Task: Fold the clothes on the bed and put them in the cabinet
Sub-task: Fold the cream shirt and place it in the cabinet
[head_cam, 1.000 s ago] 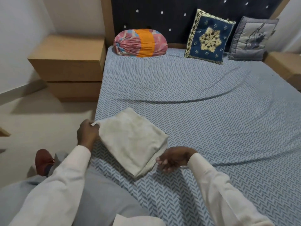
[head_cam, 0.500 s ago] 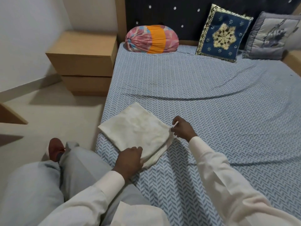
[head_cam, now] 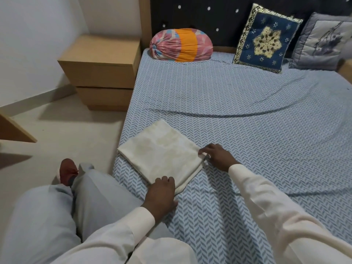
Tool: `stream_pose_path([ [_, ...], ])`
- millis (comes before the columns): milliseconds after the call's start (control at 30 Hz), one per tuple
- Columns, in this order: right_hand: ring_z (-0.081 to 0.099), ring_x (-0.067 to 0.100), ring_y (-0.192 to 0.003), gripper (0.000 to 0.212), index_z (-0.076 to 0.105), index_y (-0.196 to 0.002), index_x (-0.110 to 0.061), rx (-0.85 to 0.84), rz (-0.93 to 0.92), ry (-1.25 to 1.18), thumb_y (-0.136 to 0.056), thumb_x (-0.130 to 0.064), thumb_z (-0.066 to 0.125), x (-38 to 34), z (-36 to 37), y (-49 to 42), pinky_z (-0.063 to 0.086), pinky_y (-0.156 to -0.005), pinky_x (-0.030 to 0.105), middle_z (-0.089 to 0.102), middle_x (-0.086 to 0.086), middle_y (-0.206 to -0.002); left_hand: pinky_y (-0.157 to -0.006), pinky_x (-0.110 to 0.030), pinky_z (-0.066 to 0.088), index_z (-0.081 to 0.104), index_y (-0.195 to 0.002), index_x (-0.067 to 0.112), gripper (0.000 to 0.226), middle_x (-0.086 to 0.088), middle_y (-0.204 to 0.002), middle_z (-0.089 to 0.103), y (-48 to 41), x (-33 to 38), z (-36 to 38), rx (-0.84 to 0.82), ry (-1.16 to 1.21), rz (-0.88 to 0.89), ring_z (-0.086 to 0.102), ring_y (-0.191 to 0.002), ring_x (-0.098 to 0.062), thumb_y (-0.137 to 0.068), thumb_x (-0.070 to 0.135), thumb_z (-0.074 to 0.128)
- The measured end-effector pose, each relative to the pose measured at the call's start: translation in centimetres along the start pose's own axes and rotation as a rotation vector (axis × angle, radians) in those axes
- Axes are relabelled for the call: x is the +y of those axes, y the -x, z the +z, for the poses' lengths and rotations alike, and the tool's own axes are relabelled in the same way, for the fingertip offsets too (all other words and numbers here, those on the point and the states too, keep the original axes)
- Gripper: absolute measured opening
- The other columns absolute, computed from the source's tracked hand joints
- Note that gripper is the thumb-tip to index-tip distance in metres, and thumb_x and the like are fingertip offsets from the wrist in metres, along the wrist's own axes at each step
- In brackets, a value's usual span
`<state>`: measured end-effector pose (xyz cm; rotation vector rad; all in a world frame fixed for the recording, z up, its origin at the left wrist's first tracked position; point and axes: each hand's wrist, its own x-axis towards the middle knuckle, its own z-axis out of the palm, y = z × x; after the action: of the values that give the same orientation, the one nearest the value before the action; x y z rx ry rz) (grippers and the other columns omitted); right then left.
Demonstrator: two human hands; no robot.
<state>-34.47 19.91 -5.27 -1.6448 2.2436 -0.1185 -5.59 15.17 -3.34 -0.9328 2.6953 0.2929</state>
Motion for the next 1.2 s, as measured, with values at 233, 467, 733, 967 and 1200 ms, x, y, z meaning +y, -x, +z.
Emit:
stream_pose_path([
  [233, 0.055, 0.024, -0.110, 0.029, 0.064, -0.112, -0.035, 0.111, -0.030, -0.029, -0.088, -0.019, 0.060, -0.9, 0.3, -1.6, 0.047, -0.083, 0.036, 0.061, -0.003, -0.113, -0.062, -0.033, 0.037, 0.051, -0.109, 0.013, 0.031, -0.008, -0.104, 0.056, -0.4, -0.4, -0.1, 0.126, -0.052, 0.037, 0.057, -0.092, -0.027, -0.080, 0.015, 0.063],
  [467, 0.062, 0.004, -0.101, 0.032, 0.070, -0.100, -0.019, 0.516, -0.147, -0.554, -0.080, 0.007, 0.070, -3.2, -6.4, 1.4, 0.055, -0.081, 0.029, 0.066, -0.004, -0.105, -0.064, -0.028, 0.047, 0.066, -0.086, 0.022, 0.017, 0.005, -0.081, 0.061, 2.6, -7.1, -8.6, 0.657, 0.273, 0.267, 0.061, -0.076, -0.017, -0.072, 0.030, 0.060],
  [733, 0.060, 0.015, -0.080, 0.014, 0.068, -0.092, -0.007, 0.529, -0.351, -0.941, -0.082, 0.003, 0.070, -8.4, -16.5, 9.4, 0.050, -0.072, 0.021, 0.065, 0.008, -0.087, -0.072, -0.022, 0.051, 0.075, -0.095, 0.011, 0.022, 0.004, -0.089, 0.072, 7.2, -10.6, -18.7, 0.946, 0.643, 0.296, 0.066, -0.074, -0.014, -0.073, 0.007, 0.074],
  [967, 0.051, 0.018, -0.072, 0.011, 0.066, -0.081, 0.000, 0.290, -0.111, -1.053, -0.078, -0.006, 0.075, -6.3, -14.3, 7.4, 0.045, -0.065, 0.023, 0.056, 0.015, -0.074, -0.060, -0.019, 0.049, 0.076, -0.089, 0.019, 0.018, 0.007, -0.077, 0.072, 0.8, -11.8, -17.2, 0.522, 0.817, 0.179, 0.063, -0.064, -0.006, -0.076, 0.006, 0.077],
  [1200, 0.056, 0.014, -0.068, 0.011, 0.065, -0.084, -0.017, 0.419, 0.361, -1.063, -0.084, -0.025, 0.072, -3.7, -10.3, -1.4, 0.043, -0.061, 0.028, 0.064, 0.004, -0.077, -0.070, -0.025, 0.046, 0.071, -0.082, 0.022, 0.020, 0.004, -0.081, 0.072, -11.3, -11.9, -14.5, 0.397, 0.872, -0.124, 0.066, -0.078, -0.011, -0.075, 0.041, 0.068],
])
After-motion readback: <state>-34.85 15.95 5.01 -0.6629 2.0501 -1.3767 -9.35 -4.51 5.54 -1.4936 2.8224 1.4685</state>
